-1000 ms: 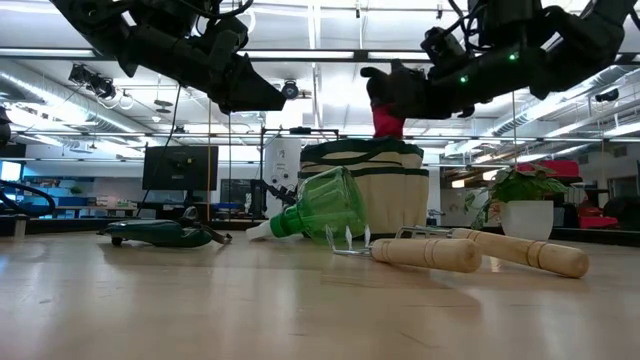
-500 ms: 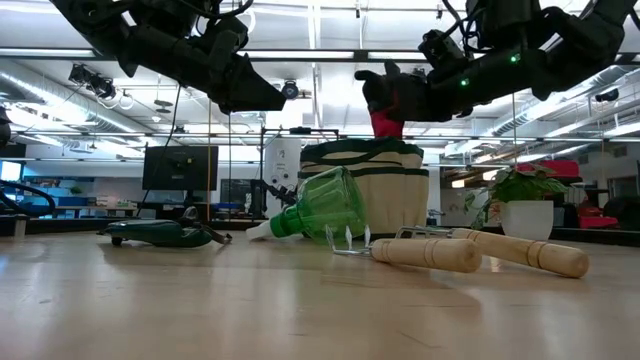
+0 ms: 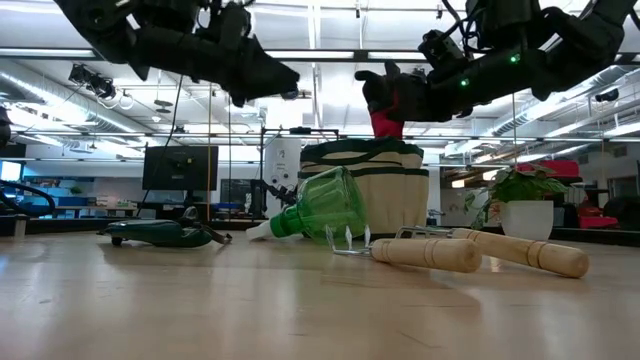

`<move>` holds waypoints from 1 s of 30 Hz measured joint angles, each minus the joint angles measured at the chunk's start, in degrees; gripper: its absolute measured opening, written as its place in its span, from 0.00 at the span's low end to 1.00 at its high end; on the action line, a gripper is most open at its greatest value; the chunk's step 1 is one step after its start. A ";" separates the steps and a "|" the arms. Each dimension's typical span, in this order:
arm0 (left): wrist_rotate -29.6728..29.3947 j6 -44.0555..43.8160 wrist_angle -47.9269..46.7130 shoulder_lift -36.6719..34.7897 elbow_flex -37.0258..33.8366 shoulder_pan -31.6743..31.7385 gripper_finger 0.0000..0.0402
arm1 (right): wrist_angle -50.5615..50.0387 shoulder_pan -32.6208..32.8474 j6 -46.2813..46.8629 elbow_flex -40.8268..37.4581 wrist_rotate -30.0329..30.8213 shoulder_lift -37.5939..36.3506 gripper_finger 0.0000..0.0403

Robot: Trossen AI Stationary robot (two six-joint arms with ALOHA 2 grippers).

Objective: Pick & Place Garden tools in Gardening bag
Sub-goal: Put the red pair of gloves into the tool bag

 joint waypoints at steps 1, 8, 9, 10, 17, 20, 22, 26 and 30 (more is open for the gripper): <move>-0.44 -0.02 1.45 0.97 0.00 0.03 0.37 | 0.00 0.00 0.00 0.01 -0.11 0.00 0.02; -0.88 -1.23 11.75 8.05 0.90 1.30 0.36 | -0.11 0.00 0.20 0.02 -0.24 0.00 0.02; -0.88 -1.64 11.67 8.99 1.69 1.73 0.36 | -0.12 0.00 0.29 0.02 -0.26 0.00 0.02; -0.91 -2.16 11.68 9.95 2.54 2.05 0.36 | -0.14 -0.02 0.31 0.01 -0.26 0.00 0.02; -0.88 -2.61 11.61 16.89 9.30 3.20 0.36 | -0.22 -0.02 0.35 0.02 -0.26 0.00 0.02; -0.83 -2.43 11.48 19.77 12.11 3.35 0.36 | -0.24 -0.02 0.37 0.02 -0.26 0.00 0.02; -0.41 -2.36 11.22 21.37 13.62 3.65 0.36 | -0.50 -0.02 0.45 0.02 -0.26 0.00 0.02; 0.84 -2.60 11.28 24.26 16.27 4.54 0.37 | -1.28 -0.02 0.47 0.02 -0.26 0.00 0.02; 1.48 -3.75 11.13 26.30 18.54 6.07 0.37 | -1.53 -0.02 0.48 0.02 -0.26 0.00 0.02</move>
